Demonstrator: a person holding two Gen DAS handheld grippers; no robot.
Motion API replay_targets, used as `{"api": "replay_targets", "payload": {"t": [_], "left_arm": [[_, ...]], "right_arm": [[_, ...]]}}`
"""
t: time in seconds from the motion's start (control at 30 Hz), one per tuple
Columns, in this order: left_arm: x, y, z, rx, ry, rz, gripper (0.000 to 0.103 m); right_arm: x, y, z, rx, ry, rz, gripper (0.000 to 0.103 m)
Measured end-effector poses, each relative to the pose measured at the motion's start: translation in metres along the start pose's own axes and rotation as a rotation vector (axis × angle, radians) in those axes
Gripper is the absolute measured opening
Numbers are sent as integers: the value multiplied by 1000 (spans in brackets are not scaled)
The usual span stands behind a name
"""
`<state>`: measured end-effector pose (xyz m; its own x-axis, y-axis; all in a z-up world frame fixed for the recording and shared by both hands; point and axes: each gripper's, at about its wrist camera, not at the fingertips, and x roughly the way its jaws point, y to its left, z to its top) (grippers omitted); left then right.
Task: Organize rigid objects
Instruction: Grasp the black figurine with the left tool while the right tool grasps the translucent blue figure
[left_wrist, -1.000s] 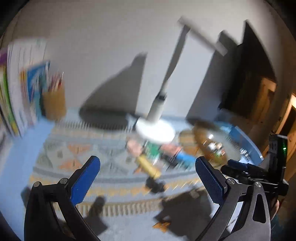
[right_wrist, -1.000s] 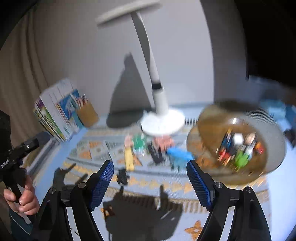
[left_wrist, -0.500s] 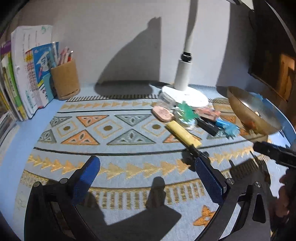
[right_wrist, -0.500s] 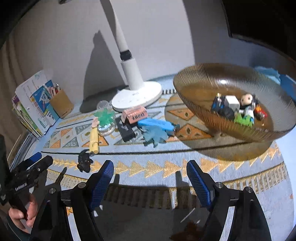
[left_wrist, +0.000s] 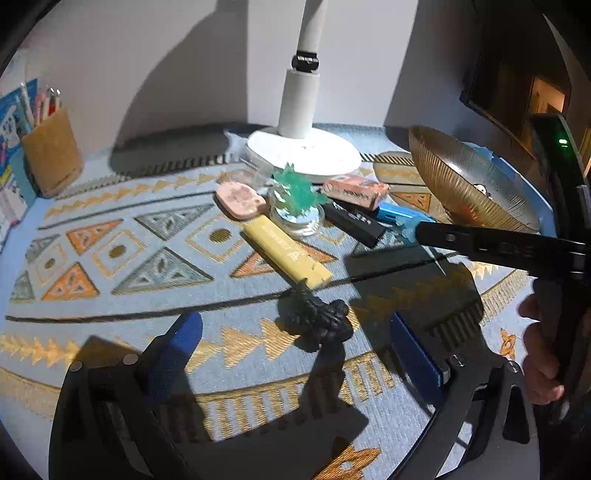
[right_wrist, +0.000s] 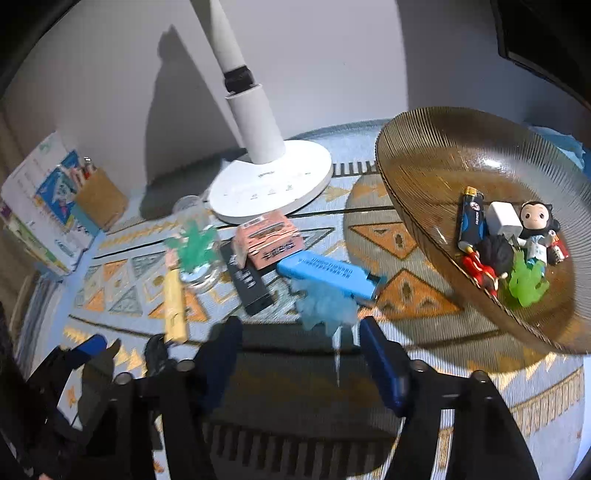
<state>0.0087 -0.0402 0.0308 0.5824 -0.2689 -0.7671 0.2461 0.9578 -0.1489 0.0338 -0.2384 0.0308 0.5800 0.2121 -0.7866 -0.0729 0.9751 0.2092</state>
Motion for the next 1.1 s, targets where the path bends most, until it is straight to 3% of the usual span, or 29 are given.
{"api": "replay_targets", "payload": {"t": [0.23, 0.33, 0.4, 0.5, 0.83, 1.1], "left_arm": [[3, -10, -3, 45, 5, 29, 94], [8, -15, -1, 73, 22, 45, 81], [12, -18, -1, 89, 39, 55, 61], [14, -21, -2, 107, 49, 39, 40], [-21, -20, -12, 98, -57, -45, 40], [-25, -25, -21, 104, -60, -49, 40]], "right_arm": [[24, 0, 0, 14, 8, -85, 56], [28, 4, 4, -3, 3, -103, 53], [31, 6, 5, -16, -6, -124, 40], [31, 11, 4, -45, -14, -139, 39], [-17, 29, -35, -138, -33, -12, 39], [-36, 16, -80, -159, 7, 4, 39]]}}
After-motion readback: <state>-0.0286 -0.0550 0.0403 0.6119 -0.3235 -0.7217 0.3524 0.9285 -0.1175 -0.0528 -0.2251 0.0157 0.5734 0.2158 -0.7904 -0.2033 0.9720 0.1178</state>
